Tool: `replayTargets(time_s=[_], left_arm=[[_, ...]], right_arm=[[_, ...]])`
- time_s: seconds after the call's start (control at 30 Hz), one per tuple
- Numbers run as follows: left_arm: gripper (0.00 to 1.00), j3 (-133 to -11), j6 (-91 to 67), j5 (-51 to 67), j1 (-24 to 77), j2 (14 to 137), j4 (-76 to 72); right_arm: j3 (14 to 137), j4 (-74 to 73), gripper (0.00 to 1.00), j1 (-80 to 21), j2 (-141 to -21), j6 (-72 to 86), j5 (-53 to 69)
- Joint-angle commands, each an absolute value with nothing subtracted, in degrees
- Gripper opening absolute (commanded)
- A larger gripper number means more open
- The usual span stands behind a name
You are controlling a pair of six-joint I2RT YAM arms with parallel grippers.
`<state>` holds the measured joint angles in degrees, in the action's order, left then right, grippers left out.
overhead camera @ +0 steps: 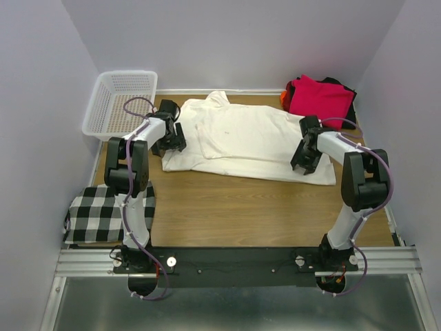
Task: Fold and stack the t-shirts
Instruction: Fold the flattened tshirt in 1/3 of the way
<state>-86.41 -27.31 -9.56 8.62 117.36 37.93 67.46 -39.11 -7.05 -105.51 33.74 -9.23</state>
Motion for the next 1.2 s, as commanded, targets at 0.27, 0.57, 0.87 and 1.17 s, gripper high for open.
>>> replayTargets(time_s=[0.27, 0.57, 0.87, 1.17], left_arm=[[0.93, -90.62, -22.59, -14.16, 5.01, 117.70, 39.03], [0.93, -84.03, -21.27, -7.57, 5.80, 107.07, 37.62], [0.93, -79.89, -19.51, -2.19, 13.43, 104.41, 40.86], [0.93, -76.29, -24.17, -16.34, 14.50, 103.28, 44.91]], right_arm=[[62.84, -48.52, 0.53, -0.97, -109.25, 32.61, -21.97], [63.02, -48.16, 0.52, -0.97, -109.69, 32.78, -21.97], [63.37, -47.99, 0.51, -1.05, -109.86, 32.52, -21.62], [62.93, -47.99, 0.51, -0.97, -109.86, 32.96, -21.62]])
